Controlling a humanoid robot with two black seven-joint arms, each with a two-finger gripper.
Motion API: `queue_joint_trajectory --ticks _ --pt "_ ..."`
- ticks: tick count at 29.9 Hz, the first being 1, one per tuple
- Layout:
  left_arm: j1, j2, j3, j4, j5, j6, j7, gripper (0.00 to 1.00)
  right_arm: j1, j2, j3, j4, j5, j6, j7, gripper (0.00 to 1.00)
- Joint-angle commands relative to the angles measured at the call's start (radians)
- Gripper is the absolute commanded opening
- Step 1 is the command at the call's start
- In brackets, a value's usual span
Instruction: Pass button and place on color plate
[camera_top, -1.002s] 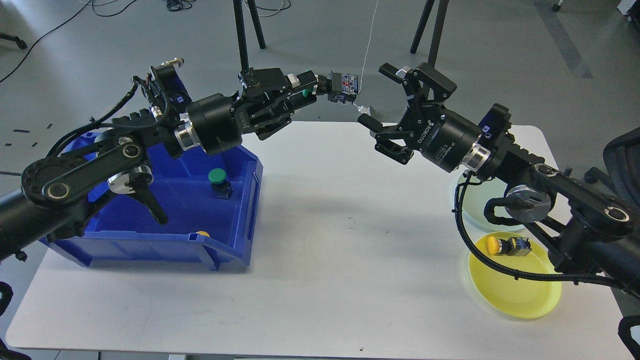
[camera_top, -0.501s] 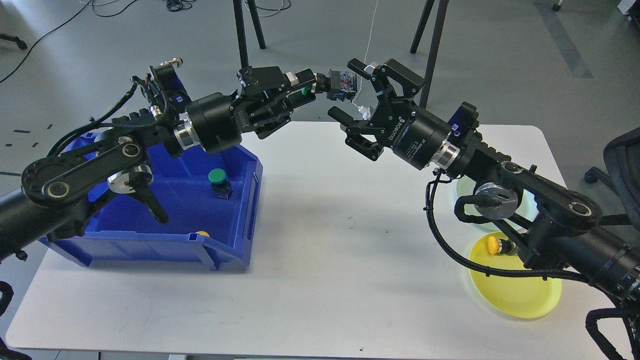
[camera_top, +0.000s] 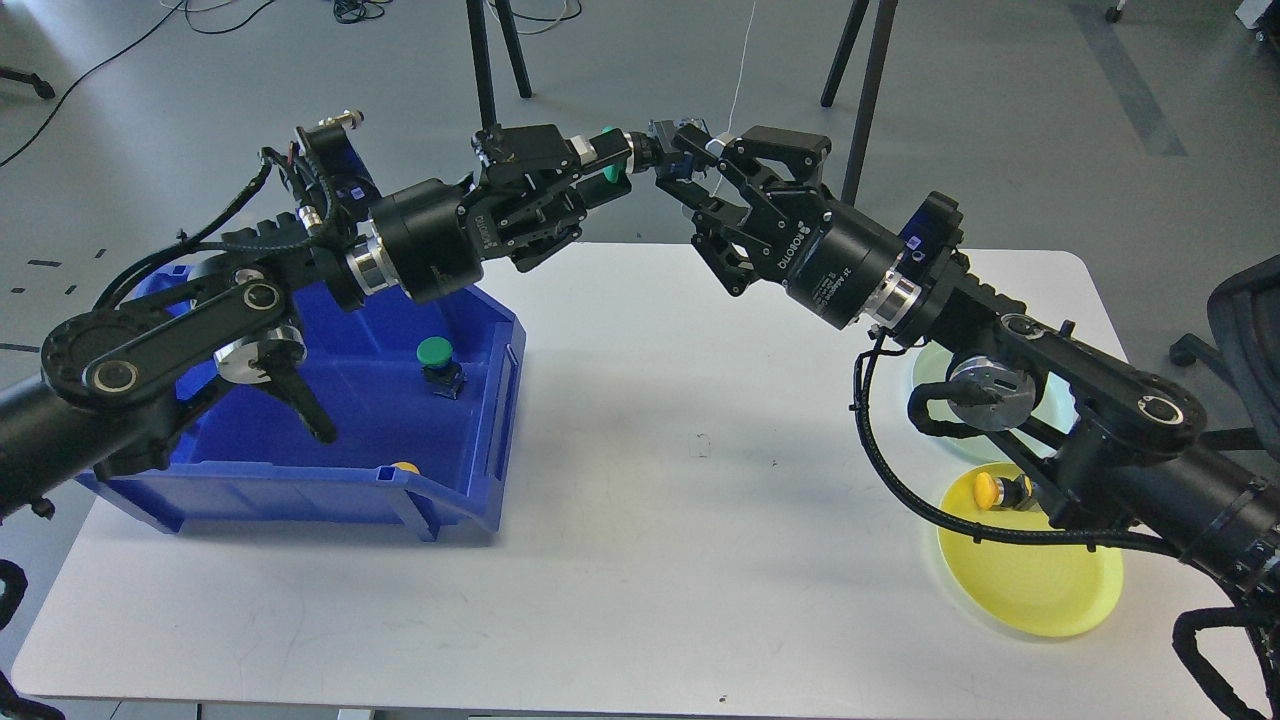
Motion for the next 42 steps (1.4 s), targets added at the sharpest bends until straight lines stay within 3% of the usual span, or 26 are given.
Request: queue_joint_trajectory --ticks 1,2,5,12,17,20,24,29,33,35,37,42 --pt "0.002 0.0 -0.001 0.001 -0.005 0.0 0.002 0.53 0.002 -0.007 -0.003 0.004 0.0 0.0 -0.001 0.0" --pt "0.004 -0.001 -0.001 0.001 -0.017 0.0 0.002 0.65 0.002 -0.012 -0.003 0.005 -0.001 0.0 0.001 0.0" --pt "0.004 0.0 0.001 0.004 -0.051 0.0 0.002 0.75 -0.004 -0.04 -0.003 0.011 0.0 0.0 0.001 0.0" --pt "0.004 0.0 0.001 0.012 -0.051 0.0 0.002 0.78 -0.099 -0.145 0.07 0.043 0.019 -0.023 -0.001 0.0" --pt "0.004 0.0 0.001 0.012 -0.053 0.0 0.002 0.79 -0.334 -0.155 0.285 0.039 0.153 -0.199 -0.025 0.0" --pt "0.004 0.0 0.001 0.012 -0.056 0.0 0.002 0.79 -0.404 -0.15 0.304 0.025 0.324 -0.414 -0.125 0.0" --pt "0.004 0.0 0.001 0.012 -0.054 0.0 0.002 0.79 -0.42 -0.144 0.296 -0.038 0.373 -0.666 -0.238 0.0" --pt "0.004 0.0 0.001 0.012 -0.056 0.0 0.002 0.79 -0.409 -0.129 0.241 -0.065 0.385 -0.778 -0.324 0.01" --pt "0.004 0.0 0.001 0.012 -0.056 0.0 0.002 0.79 -0.411 -0.118 0.252 -0.065 0.387 -0.819 -0.326 0.34" --pt "0.004 0.0 0.001 0.013 -0.056 0.0 0.002 0.79 -0.411 -0.106 0.256 -0.064 0.389 -0.821 -0.323 0.6" --pt "0.004 0.0 0.001 0.012 -0.056 0.0 0.002 0.79 -0.412 -0.104 0.261 -0.056 0.39 -0.818 -0.323 1.0" --pt "0.005 0.002 -0.001 0.015 -0.06 0.0 0.002 0.79 -0.412 -0.121 0.316 -0.019 0.39 -0.778 -0.325 1.0"
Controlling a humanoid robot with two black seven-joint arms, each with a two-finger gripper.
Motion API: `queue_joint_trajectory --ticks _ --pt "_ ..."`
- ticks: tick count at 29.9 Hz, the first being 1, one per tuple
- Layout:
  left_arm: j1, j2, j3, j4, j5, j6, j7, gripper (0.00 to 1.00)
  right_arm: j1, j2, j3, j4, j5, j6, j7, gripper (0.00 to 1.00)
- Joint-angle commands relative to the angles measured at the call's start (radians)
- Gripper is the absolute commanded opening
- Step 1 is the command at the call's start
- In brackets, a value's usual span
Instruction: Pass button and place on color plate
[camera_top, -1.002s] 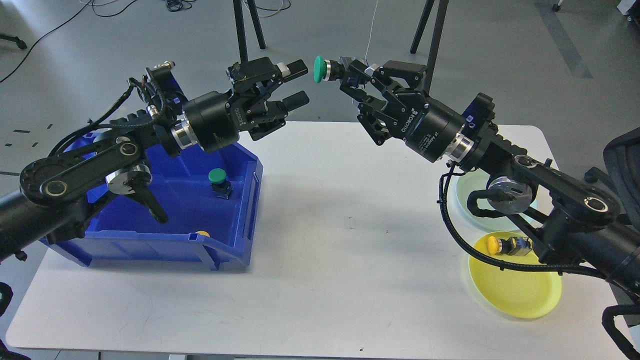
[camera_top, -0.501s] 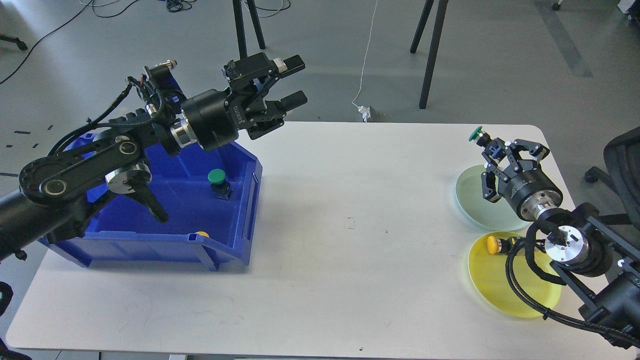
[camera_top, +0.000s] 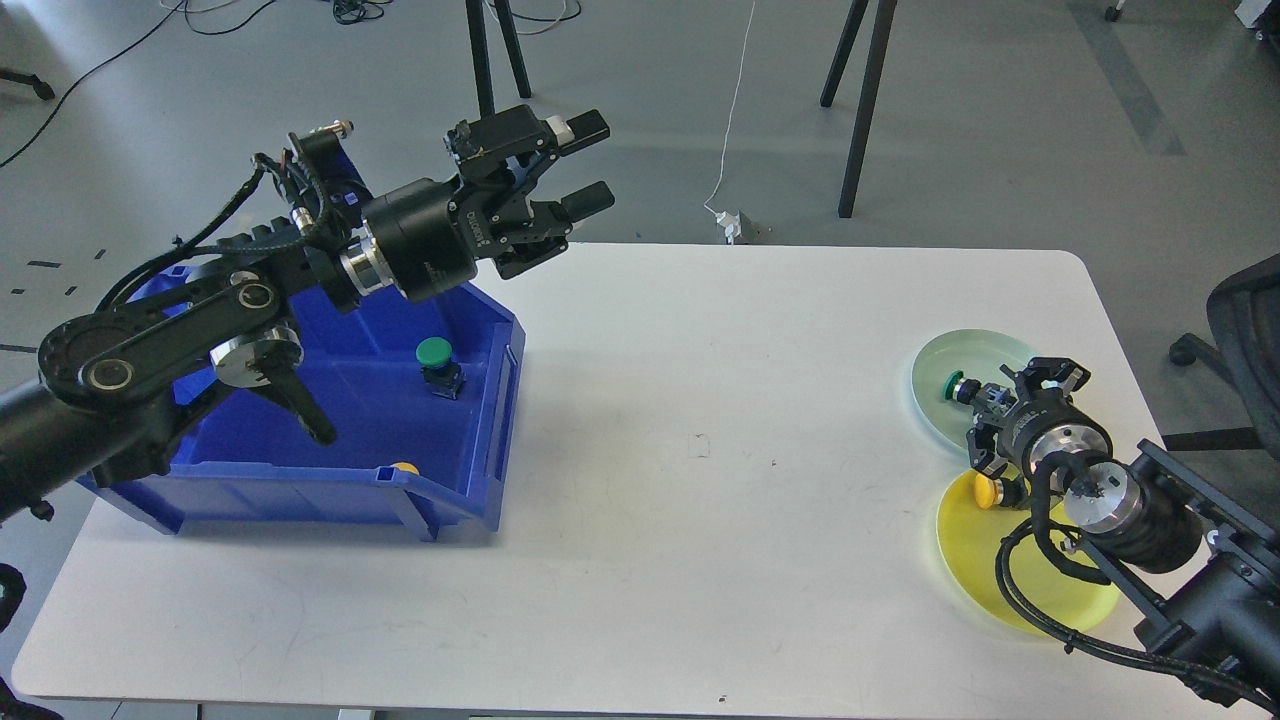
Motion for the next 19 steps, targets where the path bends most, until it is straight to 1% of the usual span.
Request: queue_joint_trajectory --ticks 1,2,4,6,8,10,12,15,19 --pt "0.002 0.005 -0.003 0.009 -0.007 0.0 0.0 0.79 0.003 -0.017 0.047 0.032 -0.001 0.055 -0.004 1.0" --pt "0.003 0.011 -0.009 0.019 -0.028 0.0 0.0 0.79 0.004 -0.04 0.059 0.044 -0.004 0.102 -0.004 1.0" --pt "0.008 0.032 -0.043 0.052 -0.114 0.0 0.0 0.79 0.015 -0.115 0.067 0.078 -0.006 0.275 -0.004 1.0" --pt "0.009 0.06 -0.067 0.082 -0.211 0.0 0.0 0.79 0.051 -0.199 0.067 0.084 -0.007 0.532 -0.004 1.0" --pt "0.009 0.087 -0.069 0.105 -0.268 0.0 0.0 0.79 0.087 -0.253 0.061 0.063 -0.009 0.824 -0.007 1.0" --pt "0.015 0.089 -0.069 0.15 -0.286 0.0 0.0 0.79 0.101 -0.259 0.053 0.005 -0.007 0.838 -0.005 1.0" --pt "0.047 0.086 -0.078 0.193 -0.297 0.0 0.0 0.79 0.118 -0.253 0.053 -0.019 0.002 0.838 0.002 1.0" --pt "0.098 0.08 -0.124 0.204 -0.331 0.0 0.0 0.8 0.141 -0.245 0.051 -0.023 0.028 0.838 0.001 1.0" --pt "0.126 0.074 -0.193 0.197 -0.335 0.0 0.0 0.8 0.142 -0.232 0.076 -0.019 0.069 0.838 0.005 1.0"
